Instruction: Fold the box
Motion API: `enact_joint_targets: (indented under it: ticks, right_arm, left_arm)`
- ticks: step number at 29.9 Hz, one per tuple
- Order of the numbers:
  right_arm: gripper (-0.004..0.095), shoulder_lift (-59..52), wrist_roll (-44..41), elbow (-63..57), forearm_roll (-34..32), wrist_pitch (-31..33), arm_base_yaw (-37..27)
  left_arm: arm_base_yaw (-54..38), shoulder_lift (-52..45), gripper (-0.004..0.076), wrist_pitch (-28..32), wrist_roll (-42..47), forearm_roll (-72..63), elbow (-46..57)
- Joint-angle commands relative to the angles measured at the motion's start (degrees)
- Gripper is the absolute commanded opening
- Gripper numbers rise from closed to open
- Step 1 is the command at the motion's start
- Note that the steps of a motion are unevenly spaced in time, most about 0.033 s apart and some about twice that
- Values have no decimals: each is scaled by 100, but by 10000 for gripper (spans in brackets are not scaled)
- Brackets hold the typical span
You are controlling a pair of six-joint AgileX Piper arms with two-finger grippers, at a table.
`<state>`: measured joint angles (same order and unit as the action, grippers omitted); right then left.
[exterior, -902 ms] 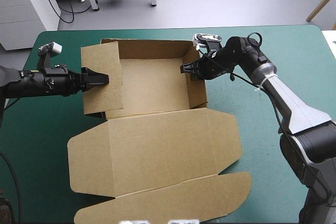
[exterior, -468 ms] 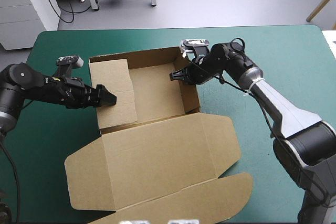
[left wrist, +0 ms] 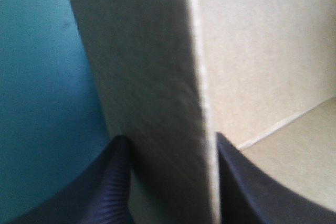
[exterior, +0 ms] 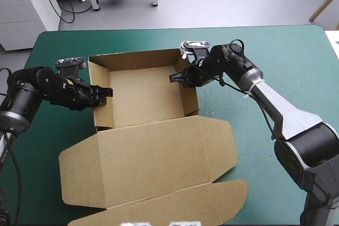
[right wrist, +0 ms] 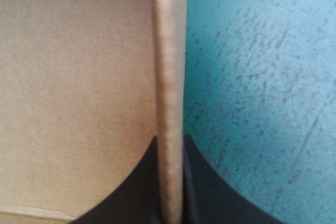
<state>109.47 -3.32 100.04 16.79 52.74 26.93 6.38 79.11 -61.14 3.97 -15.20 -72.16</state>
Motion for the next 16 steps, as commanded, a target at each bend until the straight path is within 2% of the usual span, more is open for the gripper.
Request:
enact_joint_targets:
  ticks: [1,2,3,6,9,14,16]
  right_arm:
    - [-18,-337,-6,174,292,-88,30]
    - [-18,-348,4,174,257,-49,30]
    - [-18,-359,17,174,199,29,30]
    - [-18,-467,17,174,-138,353,30]
    - [-19,-669,-211,174,-784,660,30]
    - [-19,-888,-475,174,-1858,1339,18]
    - [-19,-888,-467,174,-2086,1627,-8]
  left_arm:
    - [193,-48,92,202,470,419,-165]
    - [242,-32,11,216,470,433,-165]
    - [312,12,-7,269,454,451,-165]
    - [502,163,-10,424,454,472,-219]
    - [672,467,-10,451,454,543,-476]
    - [885,1166,-10,150,454,543,-1211]
    - [968,1502,-10,10,454,543,-1499]
